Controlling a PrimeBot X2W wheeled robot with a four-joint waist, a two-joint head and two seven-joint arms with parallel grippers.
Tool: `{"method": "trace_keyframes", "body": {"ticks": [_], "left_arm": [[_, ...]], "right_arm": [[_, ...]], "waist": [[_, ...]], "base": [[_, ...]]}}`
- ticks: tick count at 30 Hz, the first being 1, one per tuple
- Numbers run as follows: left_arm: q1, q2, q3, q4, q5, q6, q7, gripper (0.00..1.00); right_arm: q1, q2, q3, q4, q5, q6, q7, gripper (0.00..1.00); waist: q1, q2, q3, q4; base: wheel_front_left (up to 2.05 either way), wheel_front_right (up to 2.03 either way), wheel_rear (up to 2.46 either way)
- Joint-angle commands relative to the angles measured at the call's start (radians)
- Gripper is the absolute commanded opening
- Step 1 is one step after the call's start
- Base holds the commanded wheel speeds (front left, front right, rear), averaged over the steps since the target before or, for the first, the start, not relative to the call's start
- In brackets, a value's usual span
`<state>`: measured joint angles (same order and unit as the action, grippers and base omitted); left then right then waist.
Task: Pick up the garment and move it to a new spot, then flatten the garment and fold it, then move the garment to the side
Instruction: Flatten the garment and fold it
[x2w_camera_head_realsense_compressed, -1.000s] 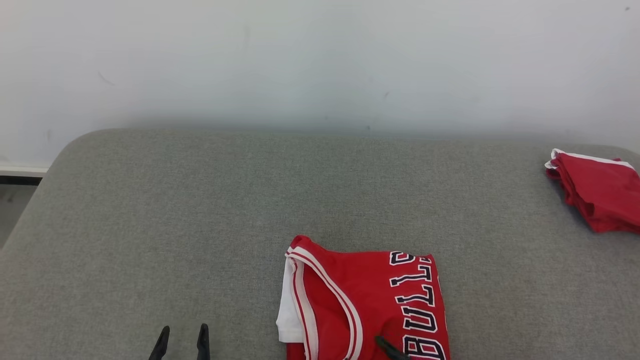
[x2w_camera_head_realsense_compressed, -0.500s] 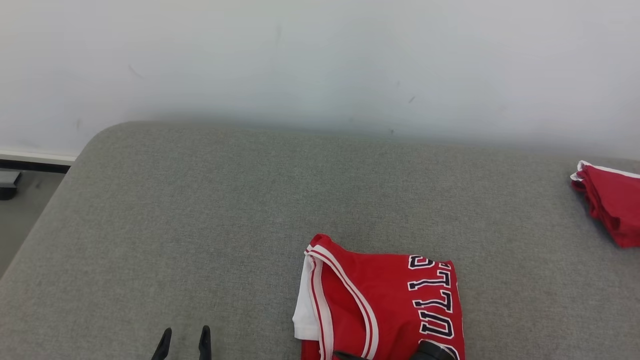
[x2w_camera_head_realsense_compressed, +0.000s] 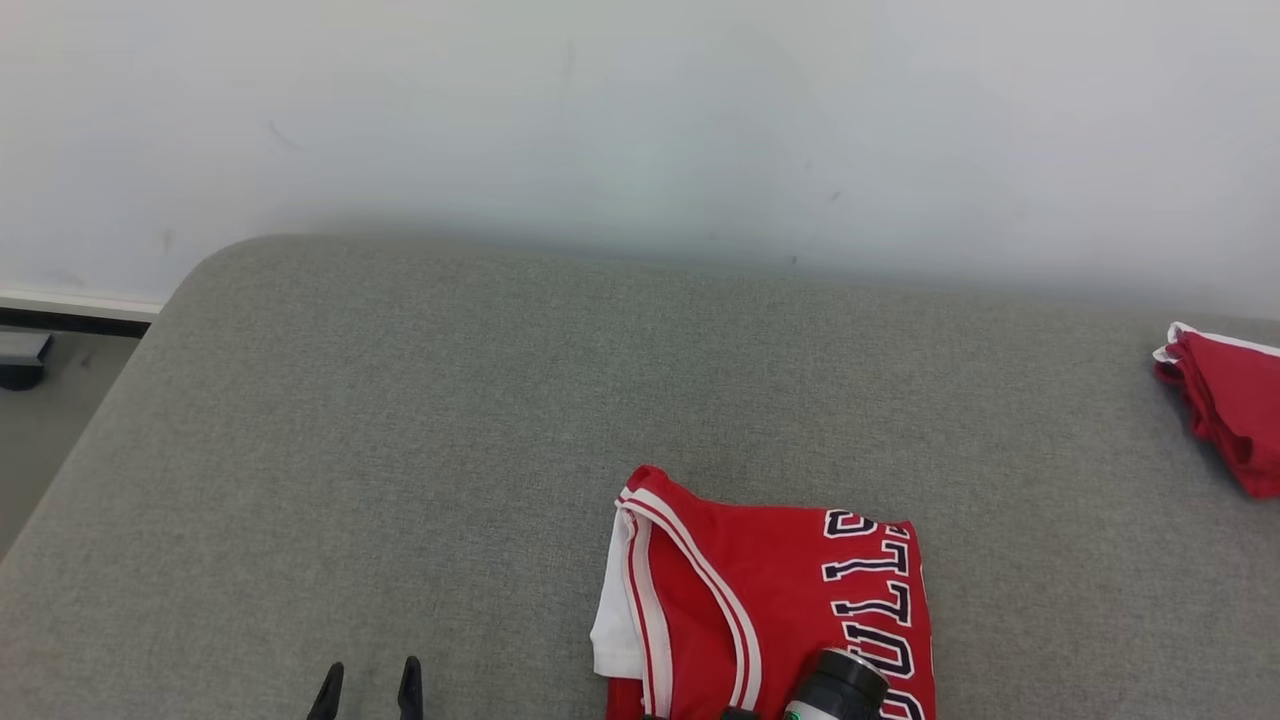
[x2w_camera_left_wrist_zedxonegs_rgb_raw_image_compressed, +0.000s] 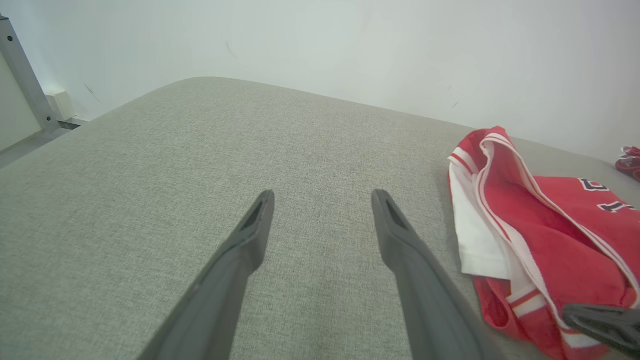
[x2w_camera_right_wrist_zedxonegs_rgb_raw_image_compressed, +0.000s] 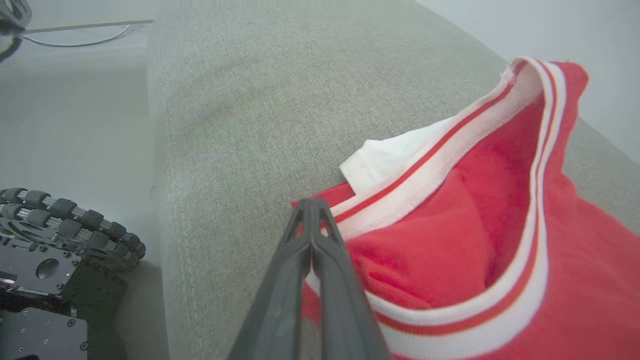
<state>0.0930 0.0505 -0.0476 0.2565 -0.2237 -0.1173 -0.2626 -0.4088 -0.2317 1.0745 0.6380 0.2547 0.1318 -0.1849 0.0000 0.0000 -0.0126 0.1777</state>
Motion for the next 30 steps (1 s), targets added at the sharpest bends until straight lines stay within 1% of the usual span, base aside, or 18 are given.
{"method": "trace_keyframes", "body": {"ticks": [1, 8, 11, 12, 13, 14, 17, 19, 23, 26, 30], "left_arm": [[0.001, 0.0, 0.003, 0.002, -0.003, 0.002, -0.003, 1.0], [-0.006, 0.0, 0.004, 0.004, 0.0, 0.0, -0.003, 1.0], [-0.006, 0.0, 0.006, 0.003, -0.001, 0.0, -0.003, 1.0], [-0.004, 0.0, 0.006, 0.003, -0.001, 0.0, -0.003, 1.0], [-0.001, 0.0, 0.007, 0.004, -0.001, 0.0, -0.003, 1.0], [0.001, 0.0, 0.007, 0.004, -0.001, -0.001, -0.003, 1.0], [0.006, -0.001, 0.008, -0.002, 0.001, -0.001, -0.003, 1.0], [0.007, 0.0, 0.002, -0.007, 0.004, -0.002, -0.003, 1.0], [0.008, -0.001, -0.021, -0.011, 0.011, -0.006, -0.003, 1.0], [0.004, 0.0, -0.037, -0.011, 0.01, -0.005, -0.003, 1.0], [0.001, 0.0, -0.059, -0.012, 0.007, -0.005, -0.003, 1.0]], "right_arm": [[-0.014, 0.011, 0.002, 0.003, 0.011, -0.002, -0.009, 0.0], [-0.059, 0.042, -0.003, 0.021, 0.039, -0.002, -0.027, 0.0], [-0.06, 0.048, -0.03, 0.026, 0.052, -0.002, -0.042, 0.0], [-0.05, 0.046, -0.041, 0.023, 0.056, -0.002, -0.049, 0.13], [-0.042, 0.04, -0.051, 0.019, 0.054, -0.002, -0.057, 0.65], [-0.034, 0.031, -0.067, 0.014, 0.051, -0.002, -0.064, 1.0], [0.001, 0.013, -0.162, -0.026, 0.05, -0.002, -0.077, 1.0], [0.041, 0.005, -0.263, -0.092, 0.04, -0.002, -0.08, 1.0], [0.164, -0.003, -0.496, -0.243, -0.005, -0.002, -0.08, 1.0], [0.248, 0.031, -0.657, -0.333, -0.04, -0.002, -0.08, 1.0], [0.349, 0.088, -0.82, -0.406, -0.078, -0.002, -0.08, 1.0]], "waist": [[0.0, 0.0, 0.0, -0.002], [0.0, 0.0, 0.001, -0.003], [0.0, 0.0, 0.001, -0.003], [0.0, 0.0, 0.0, -0.003], [0.0, 0.0, -0.002, -0.004], [0.0, 0.0, -0.003, -0.004], [0.0, 0.0, -0.006, -0.009], [0.0, 0.0, -0.006, -0.016], [0.0, 0.0, -0.001, -0.037], [0.0, 0.0, 0.002, -0.05], [0.0, 0.0, 0.006, -0.066]], "base": [[0.0, 0.0, 0.0], [0.0, 0.0, 0.0], [0.0, 0.0, 0.0], [0.0, 0.0, 0.0], [0.0, 0.0, 0.0], [0.0, 0.0, 0.0], [0.0, 0.0, 0.0], [0.0, 0.0, 0.0], [0.0, 0.0, 0.0], [0.0, 0.0, 0.0], [0.0, 0.0, 0.0]]}}
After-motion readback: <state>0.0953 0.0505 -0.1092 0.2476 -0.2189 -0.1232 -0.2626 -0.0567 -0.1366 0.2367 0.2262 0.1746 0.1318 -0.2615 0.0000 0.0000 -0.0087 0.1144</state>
